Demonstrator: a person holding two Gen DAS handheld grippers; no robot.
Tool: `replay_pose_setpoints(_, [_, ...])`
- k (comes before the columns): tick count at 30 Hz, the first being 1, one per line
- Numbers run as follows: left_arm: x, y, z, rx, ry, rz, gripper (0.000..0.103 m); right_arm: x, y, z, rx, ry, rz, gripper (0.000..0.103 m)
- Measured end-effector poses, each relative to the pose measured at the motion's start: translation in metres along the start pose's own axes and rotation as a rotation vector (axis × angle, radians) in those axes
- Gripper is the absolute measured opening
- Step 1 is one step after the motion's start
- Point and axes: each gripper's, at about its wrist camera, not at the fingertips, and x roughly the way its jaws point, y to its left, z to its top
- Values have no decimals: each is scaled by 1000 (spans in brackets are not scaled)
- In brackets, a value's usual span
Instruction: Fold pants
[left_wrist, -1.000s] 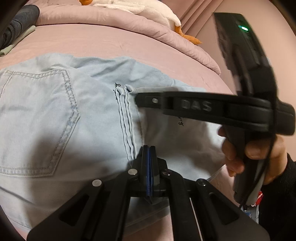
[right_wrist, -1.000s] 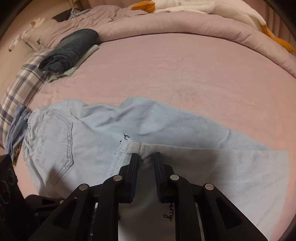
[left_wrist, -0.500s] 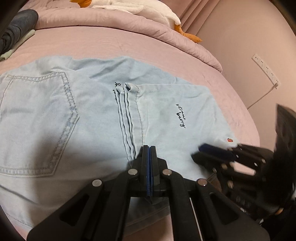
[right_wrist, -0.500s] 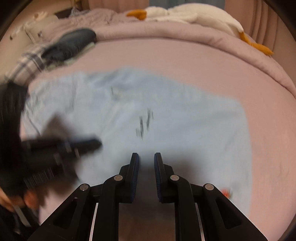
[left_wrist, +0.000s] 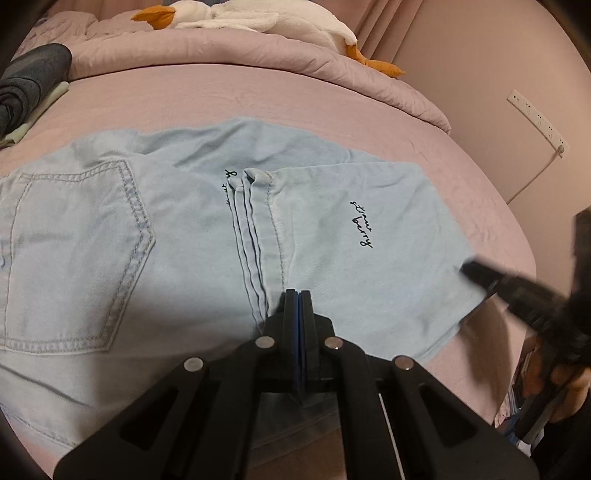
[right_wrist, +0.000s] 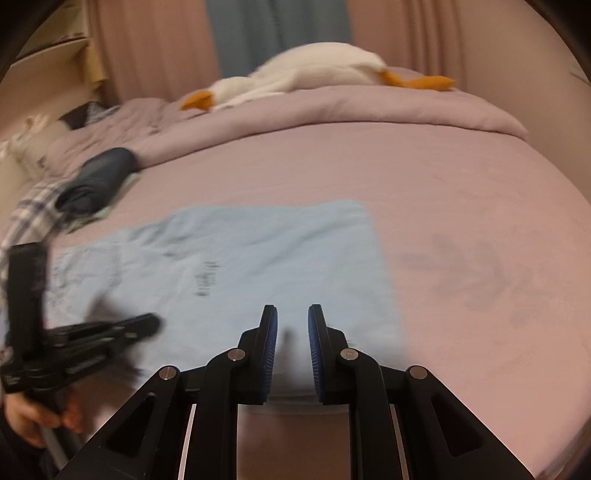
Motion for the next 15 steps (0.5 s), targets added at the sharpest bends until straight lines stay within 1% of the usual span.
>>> replay_pose_setpoints(1, [0, 0, 0, -3, 0, 2, 4, 6, -2, -6, 3, 30, -45, 16])
replay_pose_setpoints(2, [0, -1, 0, -6, -2, 6, 4, 13, -7, -10, 6, 70, -54, 16])
replay_pose_setpoints(3, [1, -2, -1, -6, -3, 10, 4, 21, -13, -16, 20, 94, -38, 16])
replay_pose_setpoints(5, [1, -3, -2, -7, -10, 17, 4, 20, -22, -24, 70, 25, 15, 17])
replay_pose_setpoints(7, [1, -4, -2, -16, -11, 22, 4, 23, -28, -25, 121, 5, 50, 17])
replay_pose_setpoints(9, [-2, -2, -1, -52, -11, 11, 3, 24, -31, -25, 139, -8, 58, 17])
replay_pose_setpoints(11, [-10, 3, -3, -106, -25, -4, 3, 26, -25, -22, 114, -13, 43, 17])
replay_pose_setpoints(13, [-26, 11, -8, -163, -63, -11, 25, 24, -26, -23, 106, -13, 38, 17])
replay_pose_setpoints(14, [-38, 17, -12, -197, -90, -8, 48, 20, -27, -28, 110, -11, 41, 17])
replay_pose_setpoints(15, [-51, 24, -17, -232, -123, -16, 53, 20, -28, -27, 114, -9, 45, 17])
